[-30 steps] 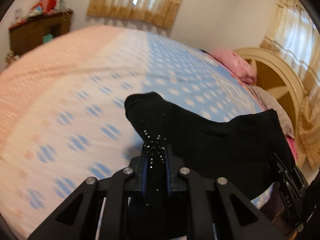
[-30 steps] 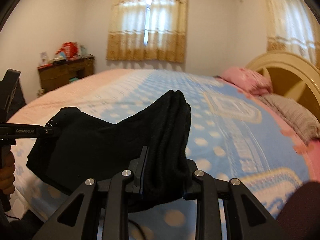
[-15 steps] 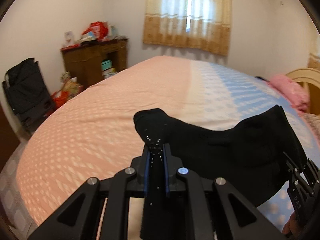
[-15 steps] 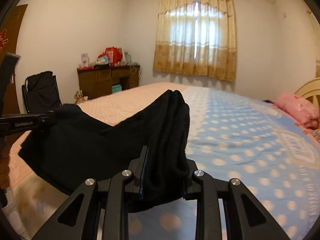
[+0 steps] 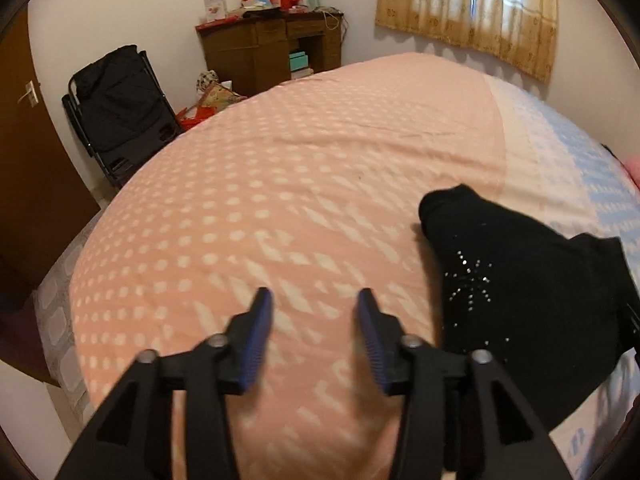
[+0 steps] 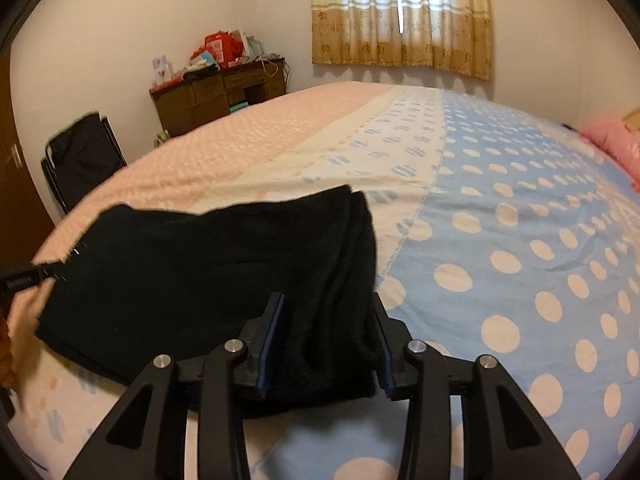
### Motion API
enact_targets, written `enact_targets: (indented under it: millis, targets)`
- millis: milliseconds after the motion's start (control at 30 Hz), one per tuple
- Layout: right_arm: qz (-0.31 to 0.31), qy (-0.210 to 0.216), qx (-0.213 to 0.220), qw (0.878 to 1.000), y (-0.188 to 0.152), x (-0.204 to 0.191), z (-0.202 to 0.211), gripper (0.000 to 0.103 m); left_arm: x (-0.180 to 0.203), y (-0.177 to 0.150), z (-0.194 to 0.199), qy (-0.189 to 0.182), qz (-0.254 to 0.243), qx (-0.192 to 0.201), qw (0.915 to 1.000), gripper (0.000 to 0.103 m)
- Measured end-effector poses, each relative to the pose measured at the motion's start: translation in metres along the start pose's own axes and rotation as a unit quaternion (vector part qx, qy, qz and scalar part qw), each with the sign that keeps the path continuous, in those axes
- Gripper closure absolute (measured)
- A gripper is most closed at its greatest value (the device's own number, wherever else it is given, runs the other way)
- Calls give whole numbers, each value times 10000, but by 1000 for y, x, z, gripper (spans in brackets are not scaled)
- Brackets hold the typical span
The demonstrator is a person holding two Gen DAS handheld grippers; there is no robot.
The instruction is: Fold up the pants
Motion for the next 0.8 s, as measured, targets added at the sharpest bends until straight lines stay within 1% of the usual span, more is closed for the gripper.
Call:
enact_targets:
  millis: [33,100,167,200,233,267,300,333,367,433,500,533,567,600,633,700,767,800]
  targets:
    - [-114,2,96,9999,0,2,8,61,-2,1,6,-116,106,55,9999,51]
    - [-406,-49,429,9982,2,11,32,61,-1,1,18,-247,169,201,9994,51]
    - [-511,-287,771,9953,3,12,55,62,6,4,32,-364,94,418,9984,50]
    - [-384,-329,878,9949,3,8,64,72,13,4,37,-426,42,503,9978,45]
    - [-191,-355,871,9954,4,0,67,94,20,3,43,-517,-21,570,9970,39]
    - [-70,-336,833,9959,4,-6,68,96,30,-1,49,-654,-121,631,9958,37]
    - [-23,-212,774,9968,4,-13,66,96,42,-3,51,-751,-251,696,9944,36]
    - [-43,-75,715,9974,3,-18,63,96,51,-7,53,-746,-370,737,9938,36]
    - [-73,53,621,9980,1,-24,57,96,62,-11,52,-655,-525,727,9938,36]
    - [-17,61,421,9991,-2,-28,44,96,71,-18,46,-556,-688,589,9943,36]
    - [-51,74,-89,9999,-15,-31,25,96,78,-20,33,-457,-793,344,9952,36]
    - [-133,124,-365,9992,-22,-29,15,96,78,-24,29,-357,-821,262,9956,34]
    - [-209,147,-509,9984,-28,-28,9,96,76,-29,30,-313,-793,290,9959,32]
    - [-213,170,-379,9989,-32,-27,11,96,73,-31,34,-269,-748,375,9961,25]
    - [-197,141,-355,9991,-33,-27,12,96,71,-31,36,-156,-745,414,9962,20]
    - [-219,71,-427,9988,-34,-26,14,96,69,-31,39,-65,-805,419,9959,19]
    - [-368,-225,-511,9978,-35,-24,24,96,66,-34,49,-63,-842,442,9954,19]
    - [-468,-416,-443,9971,-36,-22,32,96,65,-37,52,-51,-860,465,9952,19]
Point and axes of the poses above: each gripper's, at about its wrist camera, not at the fingertips, and z roughly against the way its jaws point, x to its right, y to its top, the point moved 2 cm from there along -z, roughly the way its jaws point, and after that the axes turned 7 degrees about y, right-handed, at the moved point
